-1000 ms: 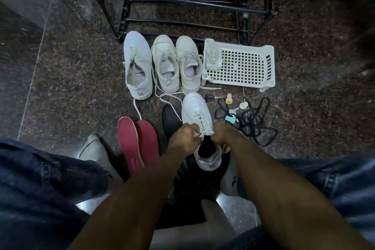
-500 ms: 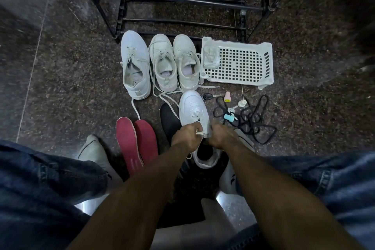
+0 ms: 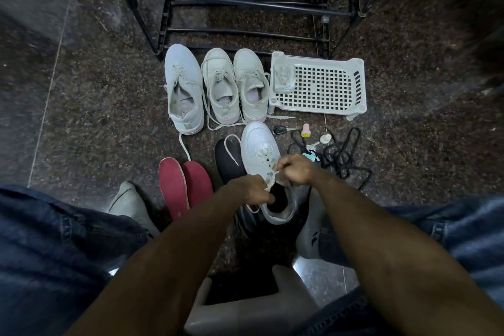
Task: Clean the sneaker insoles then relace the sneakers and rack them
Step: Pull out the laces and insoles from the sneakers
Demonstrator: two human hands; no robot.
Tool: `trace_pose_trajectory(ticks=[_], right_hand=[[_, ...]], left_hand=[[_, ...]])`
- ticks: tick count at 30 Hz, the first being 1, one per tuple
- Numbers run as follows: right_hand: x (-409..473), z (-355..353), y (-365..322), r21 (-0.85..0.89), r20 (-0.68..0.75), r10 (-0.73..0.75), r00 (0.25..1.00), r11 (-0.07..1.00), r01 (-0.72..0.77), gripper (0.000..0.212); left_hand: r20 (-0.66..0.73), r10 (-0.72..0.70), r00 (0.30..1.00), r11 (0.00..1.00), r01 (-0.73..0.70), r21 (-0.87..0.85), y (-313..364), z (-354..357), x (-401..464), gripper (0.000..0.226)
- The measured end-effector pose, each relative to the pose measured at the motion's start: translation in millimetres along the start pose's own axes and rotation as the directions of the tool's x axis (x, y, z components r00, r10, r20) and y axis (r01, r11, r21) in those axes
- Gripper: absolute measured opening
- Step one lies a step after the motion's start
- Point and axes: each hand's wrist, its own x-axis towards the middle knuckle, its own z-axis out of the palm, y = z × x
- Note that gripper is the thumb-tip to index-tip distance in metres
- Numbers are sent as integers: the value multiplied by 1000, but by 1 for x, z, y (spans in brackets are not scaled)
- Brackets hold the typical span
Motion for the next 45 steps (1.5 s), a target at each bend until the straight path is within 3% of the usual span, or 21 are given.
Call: trace_pose_trajectory(ticks=[2,3,5,6,7,9,12,14,15,16,18,19,21,26,31,35,40,45], right_hand=[[-3,-18,-4,164,23,72,997,984,-75,25],[-6,-29,-7,228,14,78,997,970,-79,24],[-9,-49,-10,320,-7,59,998,946,-53,23],[-11,-58,-12,351,-7,46,999,935,-41,22],[-13,-66,-16,375,-13,38,999,927,-31,20],[-14,-80,-22,449,-61,31,998,894,0,18],[-11,-87,-28,552,-235,115,965,833,35,8],[-6,-78,-24,457,-276,153,949,889,-10,8],[-2,-70,-19,341,-235,142,962,938,-55,15],[3,-59,-13,210,-161,128,978,973,-93,24],[7,-35,-5,-15,0,126,992,992,-126,47],[8,-23,-3,-103,46,130,990,987,-125,57],[9,-1,0,-243,57,113,992,965,-96,64],[12,32,7,-459,-168,31,985,882,-106,46],[20,16,10,-410,-89,17,996,911,-53,45],[23,11,12,-400,-78,11,997,916,-41,24],[25,4,25,-383,-115,40,993,920,-82,17],[24,-3,26,-328,-177,110,978,930,-164,12]], left_hand=[[-95,-88,992,960,60,-273,-11,-4,0,26],[-171,-179,969,881,81,-466,-16,-8,-1,25],[-241,-384,891,562,18,-827,-23,-20,-5,22],[-211,-441,872,389,-26,-921,-24,-26,-8,19],[-177,-459,870,253,-63,-965,-26,-33,-10,17],[-160,-443,882,76,-141,-987,-26,-47,-14,16],[-208,-372,905,-18,-232,-973,-20,-63,-17,16],[-243,-323,914,44,-242,-969,-9,-65,-15,18],[-282,-310,908,170,-239,-956,-2,-62,-12,18],[-332,-297,895,359,-218,-908,2,-57,-6,21],[-389,-259,884,730,-85,-679,5,-39,3,41],[-390,-253,885,832,-7,-555,5,-30,4,51],[-403,-232,886,924,71,-375,5,-8,1,61],[-476,-134,869,988,82,-127,10,24,-2,51],[-356,-91,930,996,75,-58,19,20,2,50],[-367,-134,921,991,115,-74,21,17,7,44],[-373,-206,904,969,136,-206,7,16,4,36],[-374,-189,908,971,116,-208,-4,13,-4,26]])
